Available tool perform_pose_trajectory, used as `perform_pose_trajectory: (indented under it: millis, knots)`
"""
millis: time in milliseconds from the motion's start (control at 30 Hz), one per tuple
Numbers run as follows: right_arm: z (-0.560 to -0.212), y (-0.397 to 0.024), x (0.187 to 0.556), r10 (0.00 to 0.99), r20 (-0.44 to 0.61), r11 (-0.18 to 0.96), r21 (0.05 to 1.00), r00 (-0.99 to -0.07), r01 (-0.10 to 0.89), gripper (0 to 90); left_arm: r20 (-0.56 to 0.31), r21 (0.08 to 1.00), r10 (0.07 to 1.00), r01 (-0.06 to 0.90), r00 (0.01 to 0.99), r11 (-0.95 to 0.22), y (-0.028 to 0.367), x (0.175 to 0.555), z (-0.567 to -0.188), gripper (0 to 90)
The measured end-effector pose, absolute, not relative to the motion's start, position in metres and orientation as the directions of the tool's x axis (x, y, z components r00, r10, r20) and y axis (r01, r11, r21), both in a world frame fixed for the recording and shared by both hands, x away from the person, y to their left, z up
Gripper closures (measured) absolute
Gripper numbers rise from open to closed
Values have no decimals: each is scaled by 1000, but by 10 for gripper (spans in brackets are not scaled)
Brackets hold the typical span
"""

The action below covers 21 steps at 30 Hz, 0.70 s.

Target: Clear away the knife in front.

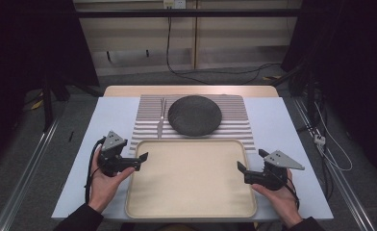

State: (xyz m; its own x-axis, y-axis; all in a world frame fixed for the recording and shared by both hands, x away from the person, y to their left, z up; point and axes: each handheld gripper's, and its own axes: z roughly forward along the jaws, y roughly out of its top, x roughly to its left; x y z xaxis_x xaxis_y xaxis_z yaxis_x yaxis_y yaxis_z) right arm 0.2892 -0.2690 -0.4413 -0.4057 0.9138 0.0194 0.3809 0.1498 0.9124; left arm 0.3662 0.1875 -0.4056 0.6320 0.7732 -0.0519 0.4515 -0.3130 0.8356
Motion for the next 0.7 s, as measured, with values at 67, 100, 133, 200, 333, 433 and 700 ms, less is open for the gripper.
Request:
perform_pose_trajectory:
  millis: [67,100,133,200,333,433,700]
  knots:
    - [-442,-268,290,913,19,153,911,-408,383,91,-54,828,778,464,625,-314,187,370,-406,92]
    - [-442,-268,290,913,18,153,911,-407,383,91,-63,830,778,466,624,-307,187,371,-406,92]
    - [-442,-268,290,914,18,152,911,-406,382,91,-63,830,778,466,624,-307,187,371,-406,92]
    - [-442,-269,289,914,16,153,911,-405,383,91,-60,831,785,466,617,-303,186,375,-405,93]
    - [-441,-269,289,914,15,154,912,-406,380,91,-58,834,793,467,606,-295,184,382,-401,100]
    - [-441,-268,288,912,13,157,913,-410,377,91,-47,834,803,466,595,-296,183,389,-399,99]
    - [-441,-268,289,911,15,156,913,-412,378,89,-28,832,814,465,580,-302,178,406,-398,104]
